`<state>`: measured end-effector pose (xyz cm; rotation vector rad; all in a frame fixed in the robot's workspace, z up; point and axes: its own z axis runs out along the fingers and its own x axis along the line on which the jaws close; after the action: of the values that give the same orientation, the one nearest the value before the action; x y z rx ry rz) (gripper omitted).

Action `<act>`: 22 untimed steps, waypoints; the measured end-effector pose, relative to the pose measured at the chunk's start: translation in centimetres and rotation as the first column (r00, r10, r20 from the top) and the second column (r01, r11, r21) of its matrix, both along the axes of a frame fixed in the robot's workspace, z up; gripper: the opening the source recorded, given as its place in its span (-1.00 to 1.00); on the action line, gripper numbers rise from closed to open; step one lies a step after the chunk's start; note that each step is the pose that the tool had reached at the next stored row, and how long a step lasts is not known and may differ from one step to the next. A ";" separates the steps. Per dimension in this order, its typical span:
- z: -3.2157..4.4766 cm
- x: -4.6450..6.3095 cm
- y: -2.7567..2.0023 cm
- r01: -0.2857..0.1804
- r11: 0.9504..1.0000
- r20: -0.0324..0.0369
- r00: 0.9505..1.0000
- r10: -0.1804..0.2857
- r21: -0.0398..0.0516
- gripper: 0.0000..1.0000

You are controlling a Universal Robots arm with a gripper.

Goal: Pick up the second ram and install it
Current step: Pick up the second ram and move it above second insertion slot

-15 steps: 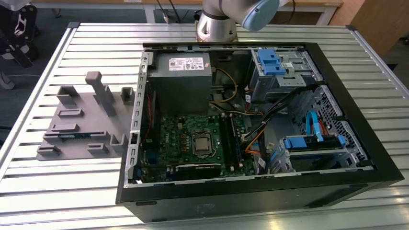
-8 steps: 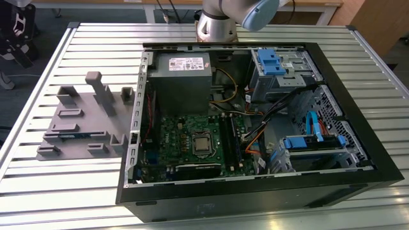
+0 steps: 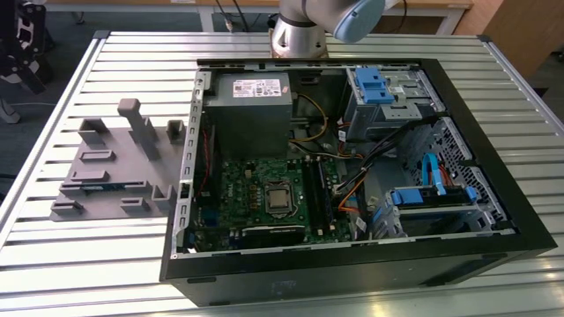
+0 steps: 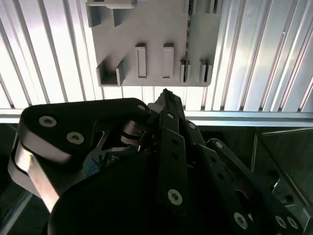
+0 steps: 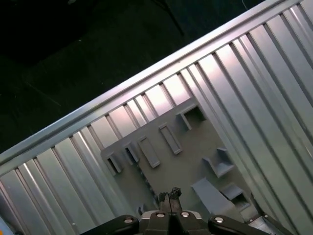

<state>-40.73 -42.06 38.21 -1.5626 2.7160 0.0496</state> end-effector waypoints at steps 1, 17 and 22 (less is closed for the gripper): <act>-0.01 0.0 0.00 -0.017 1.000 0.000 1.000 0.017 0.000 -0.79; -0.09 0.0 0.00 -0.239 0.971 0.000 0.971 0.239 0.000 -0.79; -0.11 -0.1 0.00 -0.273 0.962 0.000 0.962 0.273 0.000 -0.79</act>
<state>-40.81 -42.06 38.10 -1.9253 2.4778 0.0510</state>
